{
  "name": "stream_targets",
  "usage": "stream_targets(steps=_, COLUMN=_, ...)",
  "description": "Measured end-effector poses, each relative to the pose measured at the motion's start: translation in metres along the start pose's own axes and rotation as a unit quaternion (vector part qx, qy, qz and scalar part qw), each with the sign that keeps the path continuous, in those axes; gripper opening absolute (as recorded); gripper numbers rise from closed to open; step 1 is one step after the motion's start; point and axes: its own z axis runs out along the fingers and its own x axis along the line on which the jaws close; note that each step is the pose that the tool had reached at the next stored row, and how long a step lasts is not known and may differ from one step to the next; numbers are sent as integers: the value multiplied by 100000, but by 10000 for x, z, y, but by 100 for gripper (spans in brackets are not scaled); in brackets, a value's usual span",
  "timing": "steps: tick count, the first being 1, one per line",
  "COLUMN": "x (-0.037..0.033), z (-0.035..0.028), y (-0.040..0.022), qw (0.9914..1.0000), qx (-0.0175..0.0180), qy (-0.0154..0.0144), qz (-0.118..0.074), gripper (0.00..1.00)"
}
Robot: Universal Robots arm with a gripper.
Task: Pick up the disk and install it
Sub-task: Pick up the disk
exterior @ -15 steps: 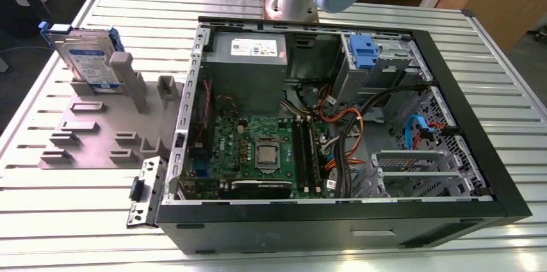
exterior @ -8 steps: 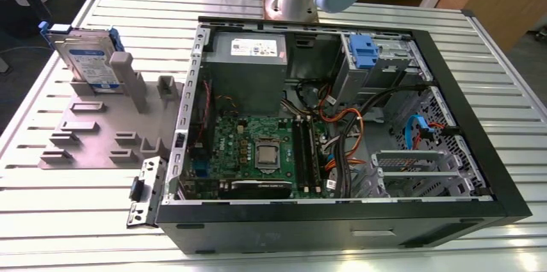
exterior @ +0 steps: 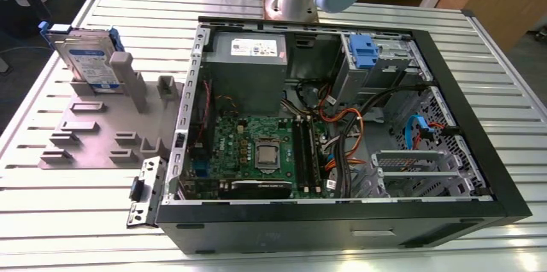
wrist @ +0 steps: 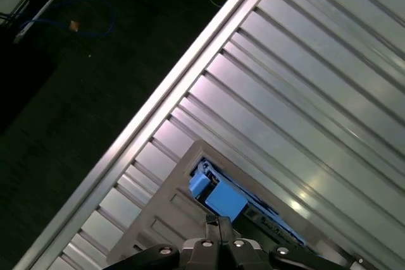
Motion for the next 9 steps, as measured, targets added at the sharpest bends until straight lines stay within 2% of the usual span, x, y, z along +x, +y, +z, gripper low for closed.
stream_targets(steps=5, x=0, z=1, y=0, qw=99953, qx=-66, qy=120, qz=-3054, gripper=11)
stream_targets(steps=9, x=0, z=2, y=0, qw=99820, qx=-131, qy=248, qz=-5995, gripper=11)
